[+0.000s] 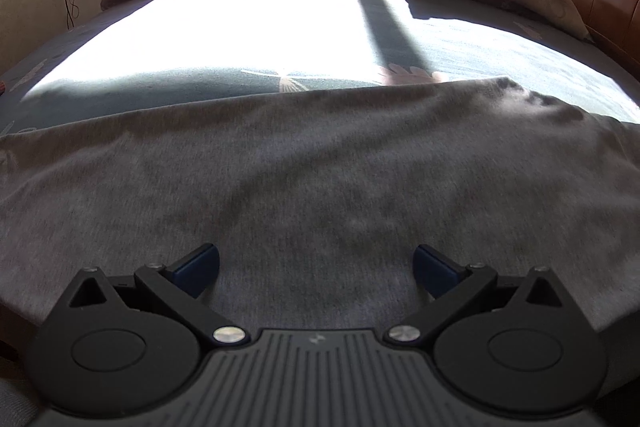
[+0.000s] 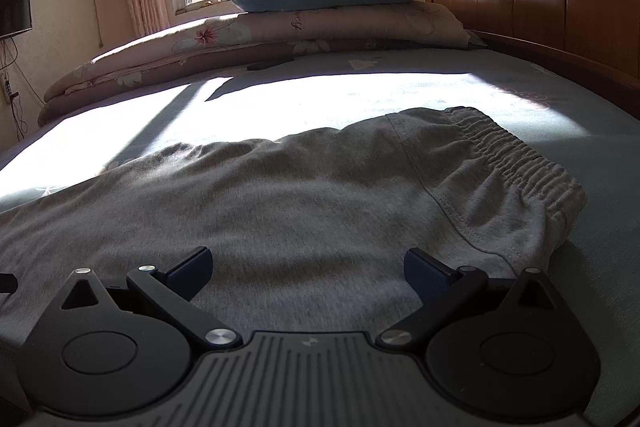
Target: Fold clothes
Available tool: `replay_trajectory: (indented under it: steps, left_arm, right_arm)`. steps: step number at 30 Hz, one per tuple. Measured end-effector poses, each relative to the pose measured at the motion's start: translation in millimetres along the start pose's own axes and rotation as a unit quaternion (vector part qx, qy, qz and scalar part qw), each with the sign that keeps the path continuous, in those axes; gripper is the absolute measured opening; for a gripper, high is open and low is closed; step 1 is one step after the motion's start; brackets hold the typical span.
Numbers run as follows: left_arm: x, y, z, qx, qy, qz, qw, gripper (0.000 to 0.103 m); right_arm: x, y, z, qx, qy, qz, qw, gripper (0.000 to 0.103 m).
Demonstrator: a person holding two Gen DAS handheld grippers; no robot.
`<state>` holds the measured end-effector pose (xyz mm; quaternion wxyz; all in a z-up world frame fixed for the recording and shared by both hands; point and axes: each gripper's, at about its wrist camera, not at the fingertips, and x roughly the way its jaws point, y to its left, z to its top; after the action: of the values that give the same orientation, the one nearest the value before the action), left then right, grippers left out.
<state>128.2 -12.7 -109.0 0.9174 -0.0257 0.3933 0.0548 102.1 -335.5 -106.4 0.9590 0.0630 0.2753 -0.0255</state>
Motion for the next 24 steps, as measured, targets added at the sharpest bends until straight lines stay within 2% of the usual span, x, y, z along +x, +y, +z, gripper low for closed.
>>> replay_trajectory:
  steps: [4, 14, 17, 20, 22, 24]
  left_arm:
    - [-0.7, 0.6, -1.6, -0.001, -0.003, 0.0, 1.0, 0.102]
    - [-2.2, 3.7, -7.1, -0.005, -0.021, -0.008, 0.9997, 0.102]
    - [-2.8, 6.1, -8.2, -0.001, -0.025, -0.016, 0.9996, 0.102]
    - [-3.1, 7.8, -7.9, 0.002, -0.025, -0.022, 0.9994, 0.102]
    - [-3.0, 7.0, -8.0, 0.011, -0.023, -0.023, 0.9994, 0.102]
    - [-3.2, 6.6, -7.9, 0.015, -0.021, -0.024, 0.9994, 0.102]
  right_arm:
    - [3.1, 8.9, -2.7, -0.032, 0.009, -0.02, 0.999, 0.103]
    - [3.3, 10.8, -2.2, -0.035, 0.01, -0.028, 0.999, 0.103]
    - [-1.8, 12.8, -0.2, -0.031, -0.003, -0.032, 0.999, 0.103]
    - [-11.0, 13.0, 3.5, -0.01, -0.031, -0.005, 0.999, 0.103]
    - [-9.5, 15.9, 6.3, 0.0, -0.025, 0.02, 0.999, 0.103]
    - [-4.4, 22.5, 7.0, -0.005, -0.01, 0.026, 1.0, 0.103]
